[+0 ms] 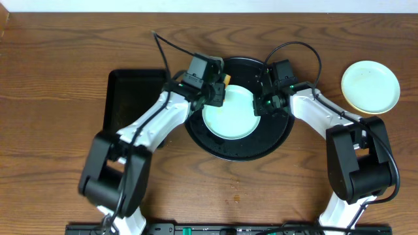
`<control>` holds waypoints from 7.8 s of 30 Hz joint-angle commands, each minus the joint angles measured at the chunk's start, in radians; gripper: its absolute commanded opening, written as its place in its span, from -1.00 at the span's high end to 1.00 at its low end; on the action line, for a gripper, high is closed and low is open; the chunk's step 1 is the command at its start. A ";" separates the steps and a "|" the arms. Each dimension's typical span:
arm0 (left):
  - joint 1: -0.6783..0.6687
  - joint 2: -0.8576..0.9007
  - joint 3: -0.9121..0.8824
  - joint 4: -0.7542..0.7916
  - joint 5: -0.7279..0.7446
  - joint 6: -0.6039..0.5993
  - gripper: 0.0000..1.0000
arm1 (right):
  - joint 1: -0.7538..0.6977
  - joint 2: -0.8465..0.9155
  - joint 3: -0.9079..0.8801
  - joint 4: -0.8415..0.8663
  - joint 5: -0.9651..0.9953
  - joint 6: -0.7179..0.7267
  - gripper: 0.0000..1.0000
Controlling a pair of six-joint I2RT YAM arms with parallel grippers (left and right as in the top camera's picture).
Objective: Clean dirty plates on tray and stack at the side
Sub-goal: 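Carry sponge from black tray to the green plate with left gripper, then scrub green plate with sponge while right gripper holds rim, then move sponge back over black tray with left gripper, then lift green plate out of basin with right gripper, then carry green plate right and lower it onto the plate stack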
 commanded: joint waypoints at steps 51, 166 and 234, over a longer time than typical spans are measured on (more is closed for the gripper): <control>-0.022 0.118 0.072 -0.302 -0.171 -0.111 0.85 | 0.004 0.022 -0.009 0.010 -0.007 0.018 0.92; 0.468 -0.066 -0.036 -0.473 -0.246 -0.088 -0.71 | 0.098 -0.225 0.477 -0.362 0.559 -0.044 0.98; 0.468 -0.066 -0.036 -0.473 -0.246 -0.088 -0.72 | -0.234 -0.113 0.479 -0.482 -0.096 -0.350 -0.99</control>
